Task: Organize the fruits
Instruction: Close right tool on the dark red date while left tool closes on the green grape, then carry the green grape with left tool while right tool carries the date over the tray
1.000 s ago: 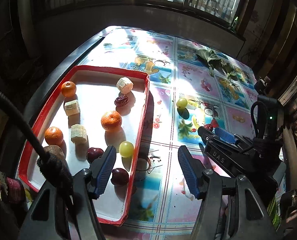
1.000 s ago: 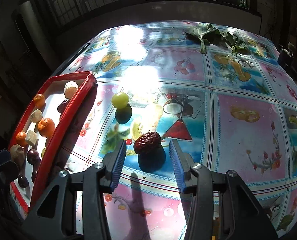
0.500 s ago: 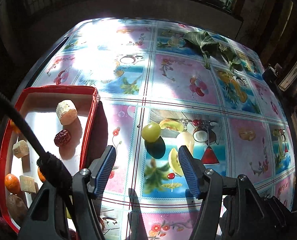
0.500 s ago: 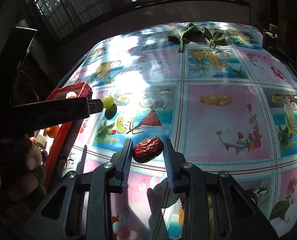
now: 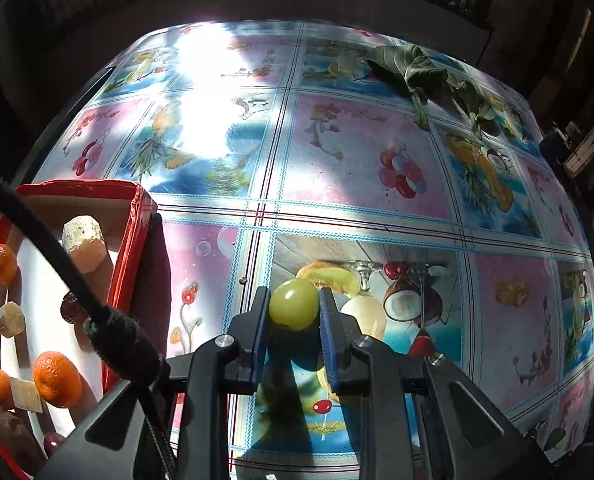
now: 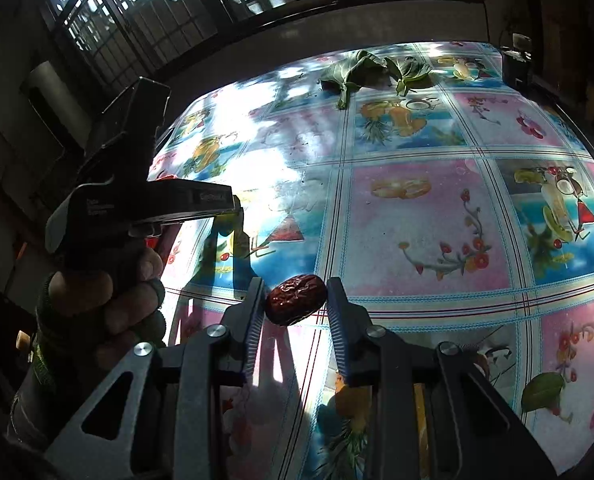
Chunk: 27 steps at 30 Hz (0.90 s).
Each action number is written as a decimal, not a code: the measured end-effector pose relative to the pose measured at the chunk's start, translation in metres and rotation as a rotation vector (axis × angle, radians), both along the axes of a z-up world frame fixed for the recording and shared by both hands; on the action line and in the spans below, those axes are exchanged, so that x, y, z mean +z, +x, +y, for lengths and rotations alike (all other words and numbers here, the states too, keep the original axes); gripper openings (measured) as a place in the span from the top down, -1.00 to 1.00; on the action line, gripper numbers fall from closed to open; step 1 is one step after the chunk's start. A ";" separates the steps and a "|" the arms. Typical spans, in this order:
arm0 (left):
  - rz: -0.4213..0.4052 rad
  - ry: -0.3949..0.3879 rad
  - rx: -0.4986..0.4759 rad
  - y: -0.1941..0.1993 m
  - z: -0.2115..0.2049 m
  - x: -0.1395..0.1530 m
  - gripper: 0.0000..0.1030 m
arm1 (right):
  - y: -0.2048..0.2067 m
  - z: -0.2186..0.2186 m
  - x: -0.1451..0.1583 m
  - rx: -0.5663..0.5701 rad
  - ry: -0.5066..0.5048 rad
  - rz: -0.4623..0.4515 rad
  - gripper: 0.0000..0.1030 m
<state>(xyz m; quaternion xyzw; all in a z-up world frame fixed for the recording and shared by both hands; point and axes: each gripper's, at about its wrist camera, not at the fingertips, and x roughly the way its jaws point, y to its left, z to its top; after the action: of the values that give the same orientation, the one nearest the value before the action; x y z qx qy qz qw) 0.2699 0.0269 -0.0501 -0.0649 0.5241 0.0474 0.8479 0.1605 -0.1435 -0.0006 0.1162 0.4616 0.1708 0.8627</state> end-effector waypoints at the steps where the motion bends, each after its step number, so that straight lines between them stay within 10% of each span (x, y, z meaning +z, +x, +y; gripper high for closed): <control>1: -0.003 -0.004 0.006 -0.004 0.001 0.002 0.57 | -0.001 0.000 0.001 -0.001 0.000 -0.003 0.37; 27: -0.161 -0.156 0.068 -0.163 0.060 0.055 0.57 | -0.040 0.026 0.019 0.055 0.017 -0.030 0.37</control>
<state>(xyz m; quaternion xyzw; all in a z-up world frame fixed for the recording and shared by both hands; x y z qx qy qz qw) 0.1070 0.0872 0.0051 -0.1520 0.4540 0.0296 0.8775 0.1210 -0.1171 0.0187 0.1079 0.4500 0.2001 0.8636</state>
